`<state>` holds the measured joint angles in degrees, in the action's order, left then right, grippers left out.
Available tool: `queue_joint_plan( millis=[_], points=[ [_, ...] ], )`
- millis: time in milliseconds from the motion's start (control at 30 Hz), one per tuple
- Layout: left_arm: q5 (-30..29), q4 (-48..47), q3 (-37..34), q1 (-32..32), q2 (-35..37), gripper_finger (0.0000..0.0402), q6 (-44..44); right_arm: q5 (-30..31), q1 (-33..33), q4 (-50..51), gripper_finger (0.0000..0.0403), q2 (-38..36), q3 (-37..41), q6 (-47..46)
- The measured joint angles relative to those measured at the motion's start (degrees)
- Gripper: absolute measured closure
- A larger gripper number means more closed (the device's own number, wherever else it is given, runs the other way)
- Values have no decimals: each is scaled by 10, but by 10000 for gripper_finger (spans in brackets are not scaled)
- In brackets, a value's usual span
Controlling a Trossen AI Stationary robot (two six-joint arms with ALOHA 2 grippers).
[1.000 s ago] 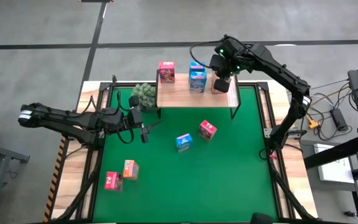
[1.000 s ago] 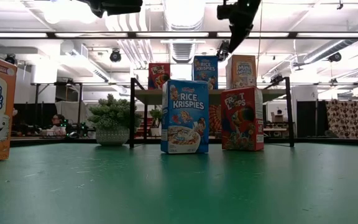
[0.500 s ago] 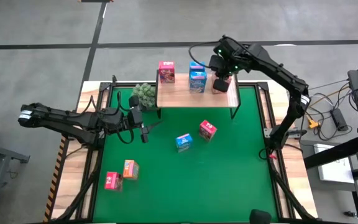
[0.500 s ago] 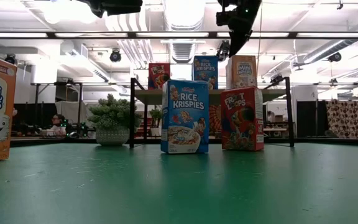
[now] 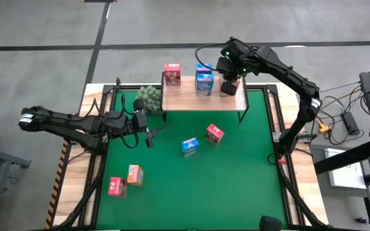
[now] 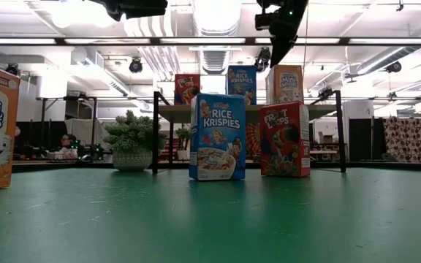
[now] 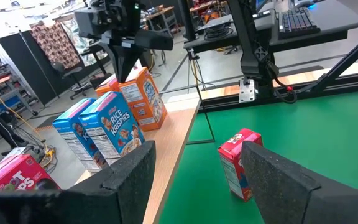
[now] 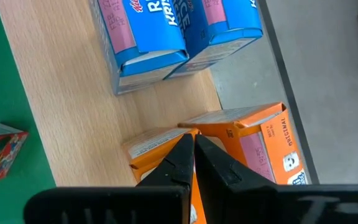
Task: Stack cereal on shelf
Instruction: Put the top orange cereal box on the shelf aligned with the other orange cereal box
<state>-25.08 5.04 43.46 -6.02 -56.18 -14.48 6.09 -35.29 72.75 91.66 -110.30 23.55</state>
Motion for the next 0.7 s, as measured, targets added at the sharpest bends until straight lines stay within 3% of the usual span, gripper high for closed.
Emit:
queue_joint_plan(
  millis=[700],
  points=[
    [0,1,0,0,0,180,0,16,0,-1,394,-1,0,-5]
  ],
)
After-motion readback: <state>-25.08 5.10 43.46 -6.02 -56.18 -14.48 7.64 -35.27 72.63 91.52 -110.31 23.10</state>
